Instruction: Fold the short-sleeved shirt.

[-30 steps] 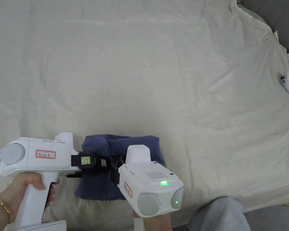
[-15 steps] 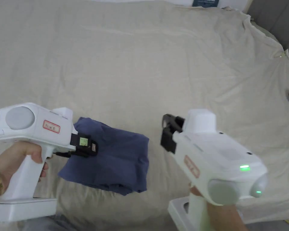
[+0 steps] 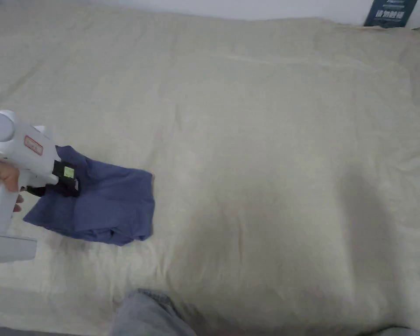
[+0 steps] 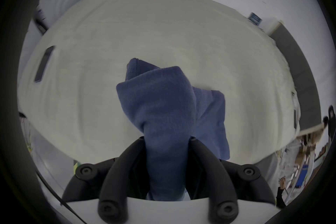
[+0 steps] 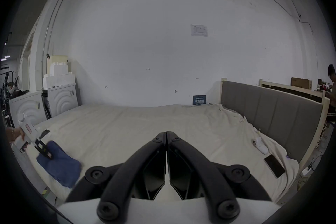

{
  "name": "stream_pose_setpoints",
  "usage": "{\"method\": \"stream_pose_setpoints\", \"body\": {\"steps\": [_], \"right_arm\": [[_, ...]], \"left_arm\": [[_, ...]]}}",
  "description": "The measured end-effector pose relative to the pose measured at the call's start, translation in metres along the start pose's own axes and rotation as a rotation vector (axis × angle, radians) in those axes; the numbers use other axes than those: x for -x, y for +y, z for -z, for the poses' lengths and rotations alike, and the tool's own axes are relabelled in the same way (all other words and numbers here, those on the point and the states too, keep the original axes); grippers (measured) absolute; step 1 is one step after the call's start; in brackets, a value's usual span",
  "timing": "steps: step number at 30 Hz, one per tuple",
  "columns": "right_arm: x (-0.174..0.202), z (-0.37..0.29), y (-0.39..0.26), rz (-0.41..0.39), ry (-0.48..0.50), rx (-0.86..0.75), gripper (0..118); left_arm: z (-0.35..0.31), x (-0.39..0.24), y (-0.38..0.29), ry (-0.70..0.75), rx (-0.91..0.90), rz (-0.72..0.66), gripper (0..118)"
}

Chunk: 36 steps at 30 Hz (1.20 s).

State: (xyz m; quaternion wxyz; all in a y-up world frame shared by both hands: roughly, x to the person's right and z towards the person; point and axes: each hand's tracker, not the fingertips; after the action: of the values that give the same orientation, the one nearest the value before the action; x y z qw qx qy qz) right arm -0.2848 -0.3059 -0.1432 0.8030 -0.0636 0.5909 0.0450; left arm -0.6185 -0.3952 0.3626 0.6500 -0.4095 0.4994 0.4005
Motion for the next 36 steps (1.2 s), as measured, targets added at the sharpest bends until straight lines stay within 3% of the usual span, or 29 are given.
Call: {"method": "stream_pose_setpoints", "body": {"steps": [6, 13, 17, 19, 23, 27, 36], "right_arm": [[0.012, 0.003, -0.005, -0.017, -0.08, 0.014, 0], [0.007, 0.017, -0.019, 0.081, -0.166, 0.067, 0], [0.006, 0.024, -0.021, 0.061, -0.201, 0.087, 0], [0.021, 0.024, -0.015, 0.059, -0.215, 0.094, 0], [0.018, 0.021, -0.006, 0.069, -0.212, 0.085, 0], [0.014, 0.015, 0.003, 0.025, -0.191, 0.069, 0], [0.001, 0.009, 0.02, 0.008, -0.115, 0.027, 0]], "left_arm": [[0.003, 0.078, 0.021, 0.231, -0.005, -0.054, 22], [0.032, 0.145, 0.045, 0.46, 0.009, 0.006, 26], [0.029, 0.149, 0.035, 0.54, -0.03, 0.047, 94], [0.022, 0.15, 0.034, 0.642, -0.044, 0.073, 108], [-0.028, 0.124, 0.021, 0.699, -0.245, 0.01, 109], [-0.083, 0.09, 0.022, 0.646, -0.521, 0.014, 109], [-0.155, -0.044, 0.002, 0.337, -1.009, 0.02, 106]]}}
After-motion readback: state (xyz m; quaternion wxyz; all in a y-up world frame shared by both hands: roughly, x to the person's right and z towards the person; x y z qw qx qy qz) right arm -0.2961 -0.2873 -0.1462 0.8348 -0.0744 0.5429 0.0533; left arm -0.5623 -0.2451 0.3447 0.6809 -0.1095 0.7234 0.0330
